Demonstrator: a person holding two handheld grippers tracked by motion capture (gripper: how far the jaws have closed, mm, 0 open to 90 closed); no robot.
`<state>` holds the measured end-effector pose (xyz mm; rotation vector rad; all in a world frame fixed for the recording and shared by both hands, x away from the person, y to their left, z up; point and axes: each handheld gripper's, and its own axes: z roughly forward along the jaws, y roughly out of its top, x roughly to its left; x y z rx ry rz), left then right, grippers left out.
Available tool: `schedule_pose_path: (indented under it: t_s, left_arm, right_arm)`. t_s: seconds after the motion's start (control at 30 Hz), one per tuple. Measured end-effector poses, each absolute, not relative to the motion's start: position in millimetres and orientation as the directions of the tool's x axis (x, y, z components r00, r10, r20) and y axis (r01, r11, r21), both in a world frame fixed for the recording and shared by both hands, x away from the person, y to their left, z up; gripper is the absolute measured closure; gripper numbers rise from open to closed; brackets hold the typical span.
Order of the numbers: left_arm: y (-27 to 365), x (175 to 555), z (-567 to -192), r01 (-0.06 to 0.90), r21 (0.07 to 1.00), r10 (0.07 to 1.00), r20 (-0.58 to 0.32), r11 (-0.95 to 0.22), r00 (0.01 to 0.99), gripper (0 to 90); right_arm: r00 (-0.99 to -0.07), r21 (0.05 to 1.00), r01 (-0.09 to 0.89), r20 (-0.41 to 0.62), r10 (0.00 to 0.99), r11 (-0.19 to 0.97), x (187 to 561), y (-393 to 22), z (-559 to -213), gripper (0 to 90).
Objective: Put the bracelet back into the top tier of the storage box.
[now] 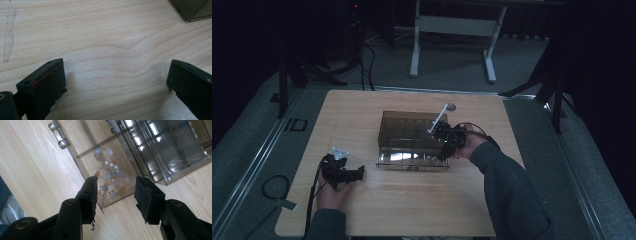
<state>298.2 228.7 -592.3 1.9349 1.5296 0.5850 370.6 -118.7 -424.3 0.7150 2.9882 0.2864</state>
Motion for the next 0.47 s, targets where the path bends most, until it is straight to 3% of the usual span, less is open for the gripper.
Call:
schedule_pose_path:
  t_s: [0.47]
  left_arm:
    - [228.6,298.2,-592.5,0.706,0.69,0.971,-0.022,-0.158,0.239,2.2]
  right_arm:
    - [-0.869,0.2,0.486,0.006,0.495,0.851,365.2,-155.4,-436.9,52.0]
